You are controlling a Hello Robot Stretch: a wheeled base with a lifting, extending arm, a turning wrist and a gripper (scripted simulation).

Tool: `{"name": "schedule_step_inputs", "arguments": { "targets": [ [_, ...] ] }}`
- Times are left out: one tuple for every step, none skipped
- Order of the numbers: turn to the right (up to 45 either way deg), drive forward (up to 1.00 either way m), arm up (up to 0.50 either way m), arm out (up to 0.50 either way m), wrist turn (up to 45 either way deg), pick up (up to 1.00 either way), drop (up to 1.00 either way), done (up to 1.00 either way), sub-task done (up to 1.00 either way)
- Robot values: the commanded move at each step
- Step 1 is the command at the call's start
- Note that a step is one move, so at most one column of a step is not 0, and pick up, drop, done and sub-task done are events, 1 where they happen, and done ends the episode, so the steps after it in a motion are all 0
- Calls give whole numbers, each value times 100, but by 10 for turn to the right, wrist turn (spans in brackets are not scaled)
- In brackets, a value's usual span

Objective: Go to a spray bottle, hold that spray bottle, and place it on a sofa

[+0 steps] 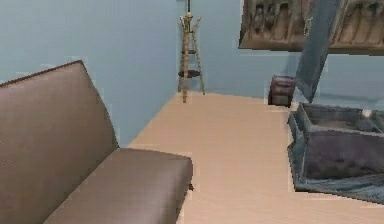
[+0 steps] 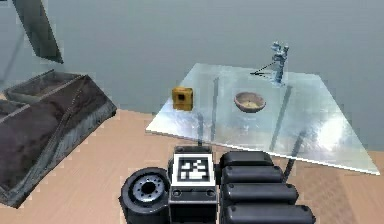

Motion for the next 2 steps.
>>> {"name": "schedule_step_inputs", "arguments": {
  "targets": [
    [0,15,0,0,0,0,0,0,0],
    [180,0,0,0,0,0,0,0,0]
  ]
}}
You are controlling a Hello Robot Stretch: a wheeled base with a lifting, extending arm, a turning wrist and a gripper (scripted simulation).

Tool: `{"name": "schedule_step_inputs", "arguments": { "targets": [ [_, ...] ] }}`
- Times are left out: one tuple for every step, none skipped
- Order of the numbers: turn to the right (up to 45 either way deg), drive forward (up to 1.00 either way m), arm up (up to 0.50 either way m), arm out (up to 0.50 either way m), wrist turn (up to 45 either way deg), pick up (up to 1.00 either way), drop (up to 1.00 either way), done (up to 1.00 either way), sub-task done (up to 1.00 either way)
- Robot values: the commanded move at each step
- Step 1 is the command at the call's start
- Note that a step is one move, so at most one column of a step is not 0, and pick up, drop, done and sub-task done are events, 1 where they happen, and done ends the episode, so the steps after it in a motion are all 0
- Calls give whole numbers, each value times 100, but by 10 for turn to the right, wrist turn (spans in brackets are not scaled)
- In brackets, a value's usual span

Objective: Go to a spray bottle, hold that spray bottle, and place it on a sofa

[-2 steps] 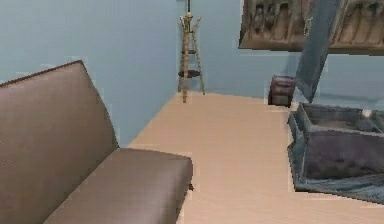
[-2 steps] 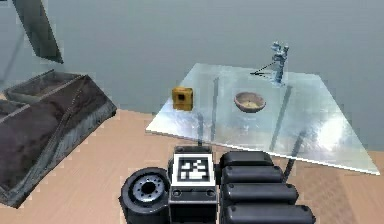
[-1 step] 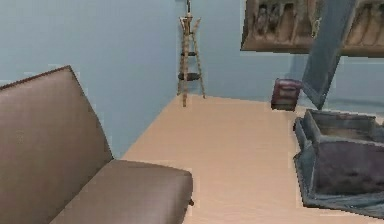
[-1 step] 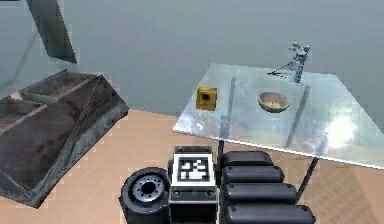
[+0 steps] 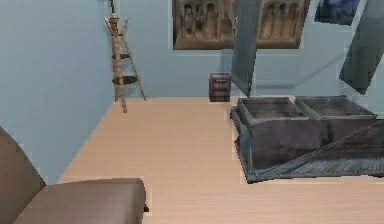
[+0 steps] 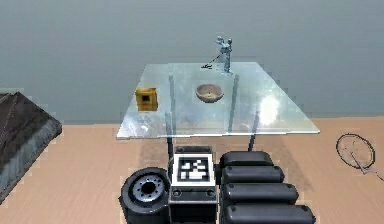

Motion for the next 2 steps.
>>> {"name": "schedule_step_inputs", "arguments": {
  "targets": [
    [-30,0,0,0,0,0,0,0,0],
    [-120,0,0,0,0,0,0,0,0]
  ]
}}
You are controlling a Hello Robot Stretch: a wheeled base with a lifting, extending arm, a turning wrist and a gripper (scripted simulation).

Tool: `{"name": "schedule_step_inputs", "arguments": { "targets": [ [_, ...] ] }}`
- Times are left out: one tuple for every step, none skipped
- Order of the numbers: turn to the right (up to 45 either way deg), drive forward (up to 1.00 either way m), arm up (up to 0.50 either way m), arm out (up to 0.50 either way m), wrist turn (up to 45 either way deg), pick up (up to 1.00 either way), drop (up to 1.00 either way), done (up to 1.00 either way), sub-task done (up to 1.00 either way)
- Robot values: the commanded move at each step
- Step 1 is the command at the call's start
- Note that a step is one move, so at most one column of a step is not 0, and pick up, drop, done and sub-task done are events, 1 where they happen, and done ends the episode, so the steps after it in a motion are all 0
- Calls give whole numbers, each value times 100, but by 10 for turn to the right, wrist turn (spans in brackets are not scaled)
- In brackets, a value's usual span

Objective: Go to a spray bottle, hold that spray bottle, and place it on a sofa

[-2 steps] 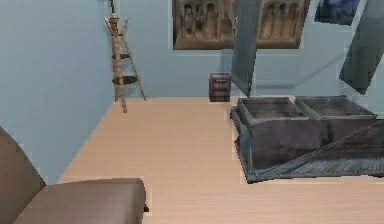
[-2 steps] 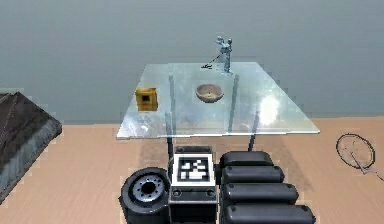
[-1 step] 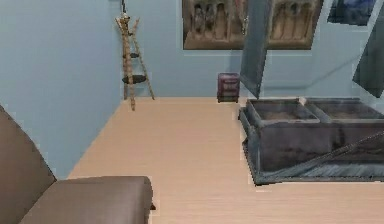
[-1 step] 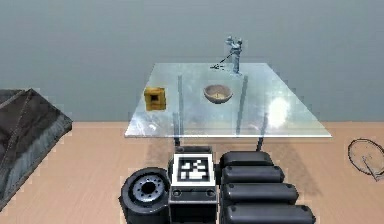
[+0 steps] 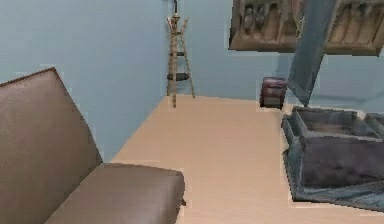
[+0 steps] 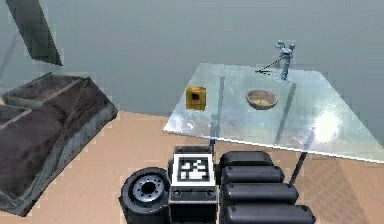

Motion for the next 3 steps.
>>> {"name": "schedule_step_inputs", "arguments": {
  "targets": [
    [-300,0,0,0,0,0,0,0,0],
    [-30,0,0,0,0,0,0,0,0],
    [0,5,0,0,0,0,0,0,0]
  ]
}}
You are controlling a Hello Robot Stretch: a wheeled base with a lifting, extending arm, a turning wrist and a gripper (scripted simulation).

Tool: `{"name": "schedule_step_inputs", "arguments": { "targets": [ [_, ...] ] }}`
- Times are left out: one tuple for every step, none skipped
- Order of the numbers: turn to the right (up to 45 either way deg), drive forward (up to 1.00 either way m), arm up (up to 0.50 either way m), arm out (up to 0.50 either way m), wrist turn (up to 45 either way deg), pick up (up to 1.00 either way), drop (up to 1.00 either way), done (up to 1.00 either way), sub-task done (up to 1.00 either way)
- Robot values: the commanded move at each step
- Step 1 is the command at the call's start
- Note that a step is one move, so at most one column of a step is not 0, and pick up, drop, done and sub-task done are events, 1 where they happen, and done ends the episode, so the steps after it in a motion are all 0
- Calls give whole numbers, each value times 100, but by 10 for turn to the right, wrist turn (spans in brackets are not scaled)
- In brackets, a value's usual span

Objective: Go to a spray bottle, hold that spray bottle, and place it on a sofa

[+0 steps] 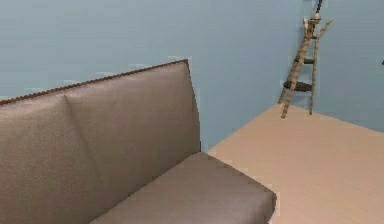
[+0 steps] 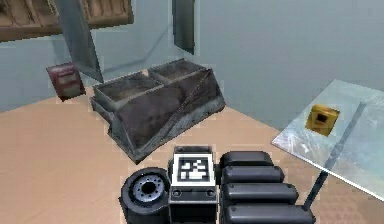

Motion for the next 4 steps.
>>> {"name": "schedule_step_inputs", "arguments": {
  "targets": [
    [450,0,0,0,0,0,0,0,0],
    [330,0,0,0,0,0,0,0,0],
    [-450,0,0,0,0,0,0,0,0],
    [-330,0,0,0,0,0,0,0,0]
  ]
}}
